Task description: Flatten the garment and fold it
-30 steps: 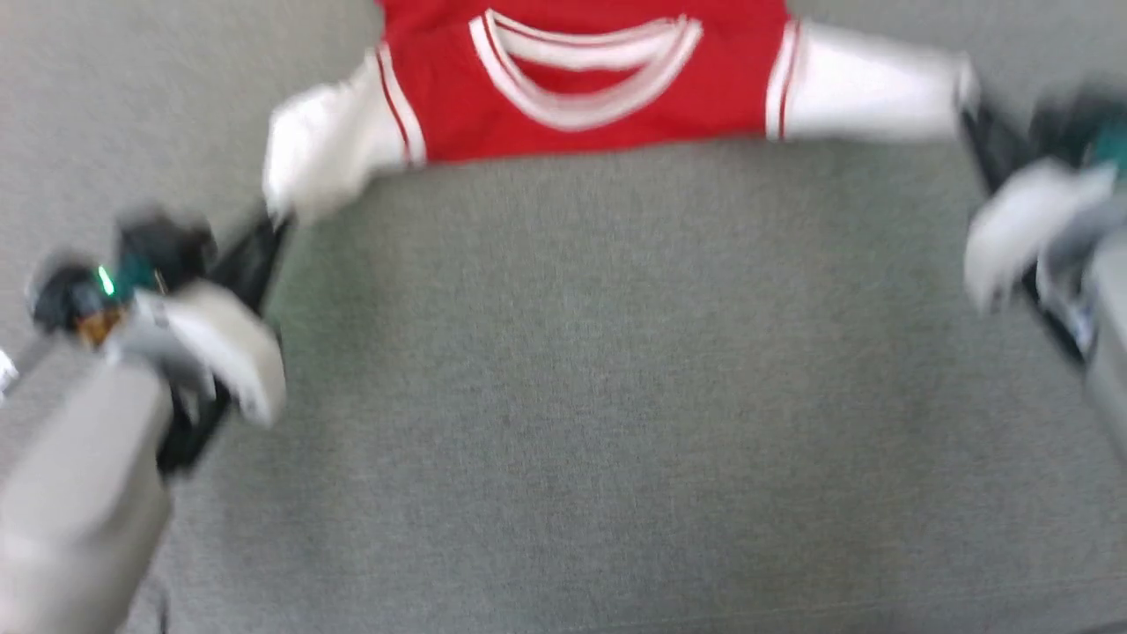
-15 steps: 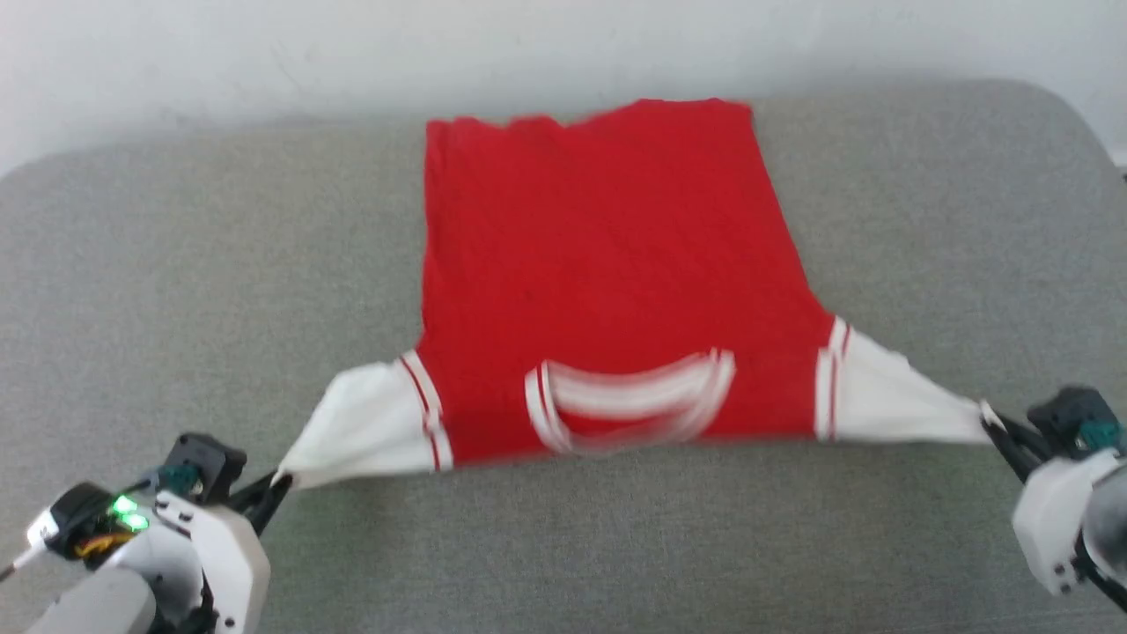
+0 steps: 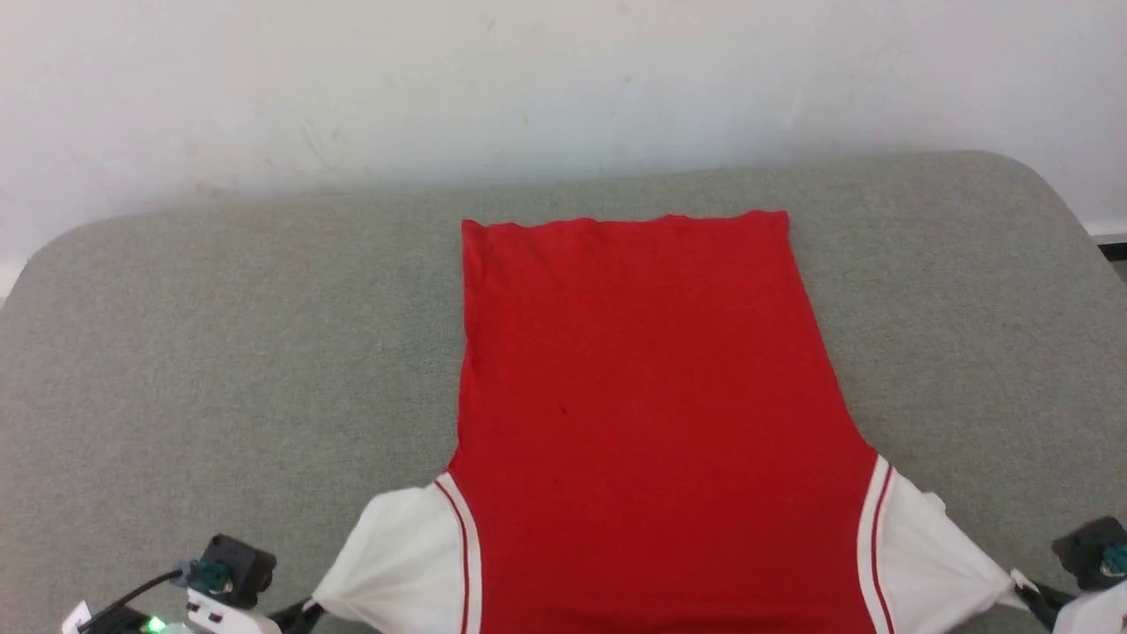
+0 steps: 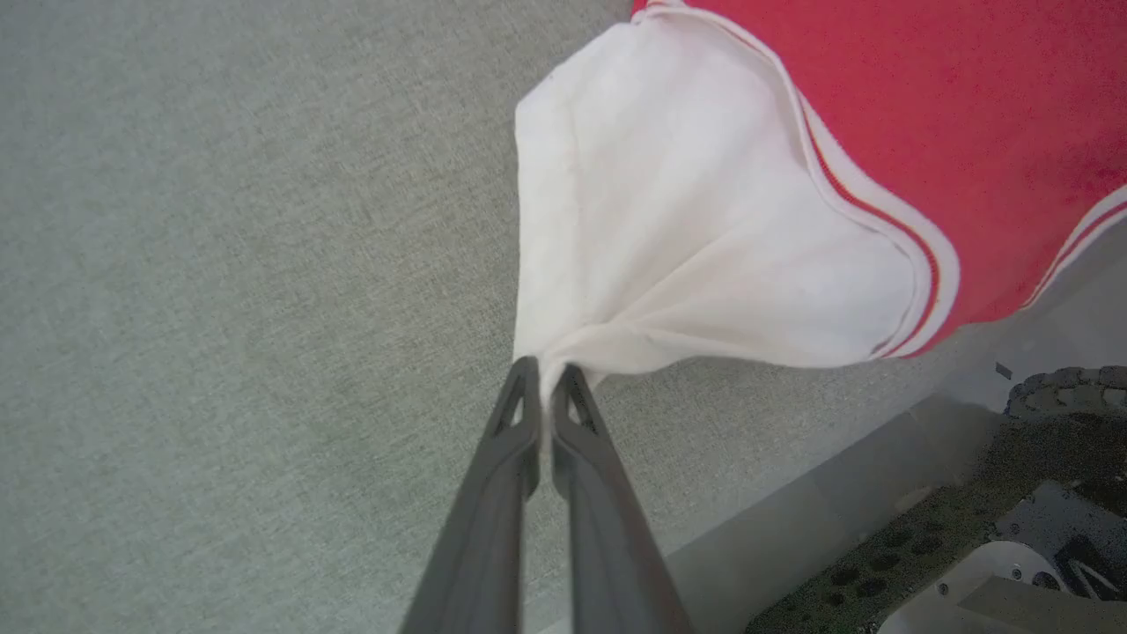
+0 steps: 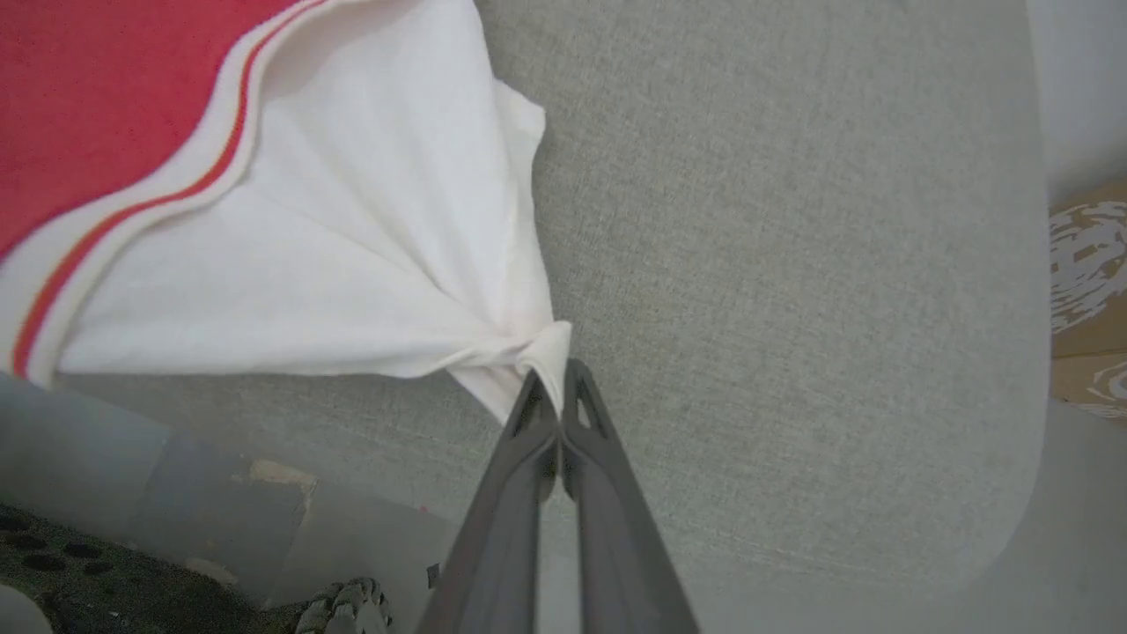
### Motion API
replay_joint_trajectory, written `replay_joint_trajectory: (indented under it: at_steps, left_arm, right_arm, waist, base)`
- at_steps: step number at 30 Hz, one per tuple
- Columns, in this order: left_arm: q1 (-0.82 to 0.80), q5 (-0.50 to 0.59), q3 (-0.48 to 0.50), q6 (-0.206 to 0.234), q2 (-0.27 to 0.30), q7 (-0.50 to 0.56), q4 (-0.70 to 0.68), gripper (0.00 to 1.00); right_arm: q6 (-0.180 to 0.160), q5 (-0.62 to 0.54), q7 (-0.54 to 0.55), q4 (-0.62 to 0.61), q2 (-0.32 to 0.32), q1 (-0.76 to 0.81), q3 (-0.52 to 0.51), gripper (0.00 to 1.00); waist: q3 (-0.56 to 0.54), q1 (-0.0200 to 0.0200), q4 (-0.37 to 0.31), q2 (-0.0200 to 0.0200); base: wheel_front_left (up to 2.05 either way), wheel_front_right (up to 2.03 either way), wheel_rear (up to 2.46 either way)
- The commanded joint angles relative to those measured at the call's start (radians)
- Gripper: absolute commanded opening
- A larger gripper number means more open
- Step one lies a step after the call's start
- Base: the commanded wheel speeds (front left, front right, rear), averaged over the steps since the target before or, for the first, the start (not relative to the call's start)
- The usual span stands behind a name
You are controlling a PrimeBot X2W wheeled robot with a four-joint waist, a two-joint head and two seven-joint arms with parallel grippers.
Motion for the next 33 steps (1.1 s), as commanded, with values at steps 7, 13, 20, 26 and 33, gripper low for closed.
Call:
replay_joint_trajectory:
  at_steps: [7,13,20,26,33]
  left_arm:
    - [0.04,-0.086,0.009,0.048,-0.009,0.078,-0.137,0.0]
    - [0.027,-0.106,0.031,0.119,-0.014,0.126,-0.297,0.0]
    - [0.007,-0.078,0.054,0.218,-0.032,0.139,-0.464,0.0]
    - [-0.011,-0.061,0.08,0.278,-0.084,0.096,-0.542,0.0]
    - [-0.048,0.017,0.058,0.326,-0.131,0.068,-0.567,0.0]
  right_arm:
    - [-0.002,0.057,0.069,-0.07,0.015,0.046,-0.113,1.0]
    - [-0.002,0.116,0.167,-0.173,0.052,-0.045,-0.245,1.0]
    - [-0.002,0.122,0.363,-0.208,0.151,-0.263,-0.37,1.0]
    - [-0.002,0.05,0.528,-0.123,0.195,-0.494,-0.399,1.0]
    - [-0.002,-0.044,0.619,0.047,0.209,-0.741,-0.463,1.0]
  waist:
    - [0.029,0.0002,0.043,0.0]
    - [0.126,0.0002,0.094,0.0]
    - [0.283,0.0002,0.172,0.0]
    - [0.406,0.0002,0.245,0.0]
    - [0.52,0.0002,0.315,0.0]
  base:
    - [0.0,0.0,0.0]
    - [0.0,0.0,0.0]
    - [0.0,0.0,0.0]
    - [0.0,0.0,0.0]
    - [0.0,0.0,0.0]
